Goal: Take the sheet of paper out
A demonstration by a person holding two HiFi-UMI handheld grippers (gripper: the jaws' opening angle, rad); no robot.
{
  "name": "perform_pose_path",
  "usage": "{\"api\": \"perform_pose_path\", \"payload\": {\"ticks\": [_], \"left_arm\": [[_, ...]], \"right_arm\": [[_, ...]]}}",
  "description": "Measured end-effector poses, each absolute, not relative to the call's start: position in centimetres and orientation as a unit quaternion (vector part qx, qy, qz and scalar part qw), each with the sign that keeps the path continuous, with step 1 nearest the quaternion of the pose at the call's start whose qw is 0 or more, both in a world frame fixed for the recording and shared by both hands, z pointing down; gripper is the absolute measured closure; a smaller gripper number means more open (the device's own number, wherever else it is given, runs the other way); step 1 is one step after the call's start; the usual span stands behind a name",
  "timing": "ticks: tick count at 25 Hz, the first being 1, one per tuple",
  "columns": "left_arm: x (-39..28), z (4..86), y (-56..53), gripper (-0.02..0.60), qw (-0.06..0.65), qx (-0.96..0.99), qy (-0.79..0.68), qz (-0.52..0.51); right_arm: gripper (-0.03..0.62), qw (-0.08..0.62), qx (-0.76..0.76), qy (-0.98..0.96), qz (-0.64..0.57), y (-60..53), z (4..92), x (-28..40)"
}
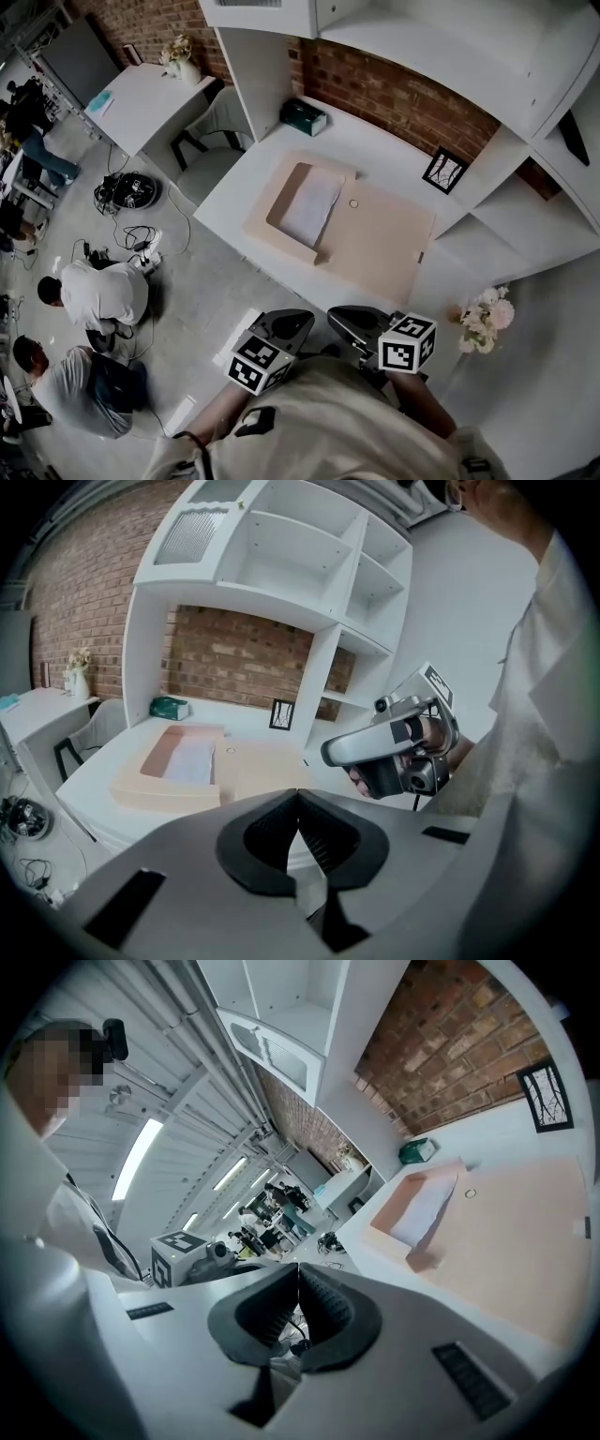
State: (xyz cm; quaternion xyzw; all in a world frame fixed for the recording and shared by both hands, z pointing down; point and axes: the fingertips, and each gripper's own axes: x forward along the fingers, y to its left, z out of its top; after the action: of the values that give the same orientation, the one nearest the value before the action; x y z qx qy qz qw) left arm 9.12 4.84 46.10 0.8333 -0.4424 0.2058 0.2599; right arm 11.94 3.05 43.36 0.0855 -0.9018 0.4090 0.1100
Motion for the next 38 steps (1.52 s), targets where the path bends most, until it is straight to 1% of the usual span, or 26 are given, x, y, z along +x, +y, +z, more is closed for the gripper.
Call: {"api": "perform_pose_path", "payload": {"ticks": [10,27,30,34,38], "left_arm": [[5.5,45.7,1.1,0.565,0.247,0.859,-0.408,0.184],[-0.8,46.2,-2.4,0.565,0.255,0.880,-0.369,0.157],[-1.8,46.4,-2.9,0.565,0.255,0.882,-0.364,0.154],[-3.2,46.5,-3.8,0.565,0.256,0.885,-0.358,0.150],[-4.9,46.7,-4.2,0.565,0.260,0.888,-0.349,0.148]], "right_arm": [[0.566,0.131,0.127,-0.900,0.396,0.3,43.4,8.0],[0.566,0.180,0.173,-0.898,0.363,-1.8,43.6,1.6],[0.566,0.164,0.177,-0.889,0.388,-2.3,43.8,1.1],[0.566,0.112,0.179,-0.861,0.462,-3.4,44.3,0.6],[0.565,0.071,0.180,-0.841,0.505,-3.9,44.3,-0.5]]}}
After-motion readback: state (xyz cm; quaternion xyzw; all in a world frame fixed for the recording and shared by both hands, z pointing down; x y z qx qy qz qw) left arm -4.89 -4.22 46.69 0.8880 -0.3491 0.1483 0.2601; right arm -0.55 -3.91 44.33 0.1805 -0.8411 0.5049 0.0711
